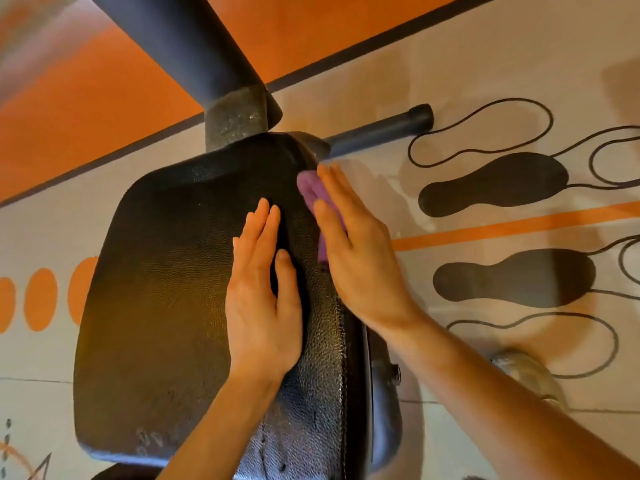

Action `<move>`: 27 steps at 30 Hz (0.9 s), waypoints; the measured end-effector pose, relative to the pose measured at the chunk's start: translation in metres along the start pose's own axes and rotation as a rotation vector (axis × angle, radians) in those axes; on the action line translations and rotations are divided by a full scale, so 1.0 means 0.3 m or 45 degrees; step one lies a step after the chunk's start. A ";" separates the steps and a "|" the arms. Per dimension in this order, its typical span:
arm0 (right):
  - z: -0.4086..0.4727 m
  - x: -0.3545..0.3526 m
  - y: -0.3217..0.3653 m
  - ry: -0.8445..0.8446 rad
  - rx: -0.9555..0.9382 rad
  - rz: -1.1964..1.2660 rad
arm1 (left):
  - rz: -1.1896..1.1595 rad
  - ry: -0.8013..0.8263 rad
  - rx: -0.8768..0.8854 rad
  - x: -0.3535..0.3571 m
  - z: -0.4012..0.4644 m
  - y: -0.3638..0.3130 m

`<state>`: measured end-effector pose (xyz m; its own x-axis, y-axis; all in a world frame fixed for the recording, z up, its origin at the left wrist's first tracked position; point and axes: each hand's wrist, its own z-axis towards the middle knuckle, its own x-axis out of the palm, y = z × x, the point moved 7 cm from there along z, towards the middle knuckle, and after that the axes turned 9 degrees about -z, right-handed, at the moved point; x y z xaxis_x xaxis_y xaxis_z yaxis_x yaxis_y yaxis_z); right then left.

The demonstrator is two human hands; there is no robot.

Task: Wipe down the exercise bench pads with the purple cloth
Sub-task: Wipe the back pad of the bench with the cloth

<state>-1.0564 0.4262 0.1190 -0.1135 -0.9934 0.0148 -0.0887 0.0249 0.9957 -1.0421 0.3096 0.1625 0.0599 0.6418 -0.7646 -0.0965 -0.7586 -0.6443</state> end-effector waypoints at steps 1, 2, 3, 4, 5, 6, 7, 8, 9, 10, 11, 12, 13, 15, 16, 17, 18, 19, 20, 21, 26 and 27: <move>0.081 -0.006 0.001 0.032 0.113 0.079 | 0.004 0.000 -0.004 0.001 0.001 0.000; 0.112 -0.005 -0.003 0.041 0.149 0.120 | 0.002 -0.001 -0.009 0.001 0.000 0.000; 0.091 -0.007 -0.004 0.034 0.150 0.162 | -0.005 -0.005 -0.011 0.000 -0.001 0.000; 0.030 -0.012 -0.004 0.012 0.112 0.194 | -0.014 -0.008 -0.010 -0.001 0.000 -0.001; -0.062 -0.013 0.000 -0.003 0.058 0.155 | -0.019 -0.008 -0.010 0.000 0.001 -0.001; -0.152 -0.010 0.018 -0.040 0.005 0.094 | -0.019 -0.007 -0.014 -0.001 0.001 -0.001; -0.209 -0.006 0.029 -0.039 0.001 -0.040 | -0.019 -0.012 -0.020 -0.002 0.000 0.000; -0.223 -0.007 0.020 -0.063 -0.058 -0.226 | -0.019 -0.015 -0.024 -0.002 0.000 -0.001; -0.178 -0.017 0.014 -0.112 -0.078 -0.305 | -0.015 -0.011 -0.025 -0.002 0.000 -0.002; -0.098 -0.020 0.019 -0.128 -0.083 -0.310 | -0.007 -0.005 -0.026 -0.001 0.001 -0.003; -0.005 -0.010 0.015 -0.093 -0.043 -0.272 | 0.002 -0.003 -0.027 0.001 0.001 -0.003; 0.086 -0.002 0.008 -0.044 0.011 -0.200 | 0.009 -0.003 -0.032 0.001 0.002 -0.002; 0.152 0.001 -0.002 -0.016 0.091 -0.144 | 0.011 -0.003 -0.036 0.002 0.003 -0.001; 0.139 0.008 0.005 -0.006 0.124 -0.060 | 0.002 -0.002 -0.036 0.000 0.004 -0.001; 0.061 0.009 0.007 -0.004 0.084 -0.031 | -0.006 0.001 -0.035 0.000 0.005 -0.001; -0.037 0.013 0.011 -0.004 0.027 -0.118 | -0.012 0.004 -0.039 0.001 0.006 0.000; -0.132 0.013 0.037 0.005 -0.068 -0.279 | -0.018 0.007 -0.049 0.001 0.006 0.003; -0.197 0.010 0.052 0.015 -0.128 -0.417 | -0.026 0.004 -0.060 -0.001 0.006 0.007; -0.204 0.001 0.040 0.006 -0.124 -0.473 | -0.035 0.001 -0.067 -0.002 0.007 0.008; -0.154 -0.009 0.025 -0.025 -0.097 -0.452 | -0.035 0.007 -0.067 0.000 0.008 0.007; 0.360 0.051 -0.018 0.200 0.149 -0.153 | -0.045 0.035 -0.078 0.002 0.008 0.002; 0.378 0.056 -0.021 0.224 0.181 -0.109 | -0.045 0.039 -0.074 0.003 0.009 0.002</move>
<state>-1.1701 0.4219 0.1027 0.0731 -0.9965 -0.0409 -0.2306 -0.0568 0.9714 -1.0448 0.3101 0.1615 0.0929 0.6654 -0.7407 -0.0357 -0.7412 -0.6703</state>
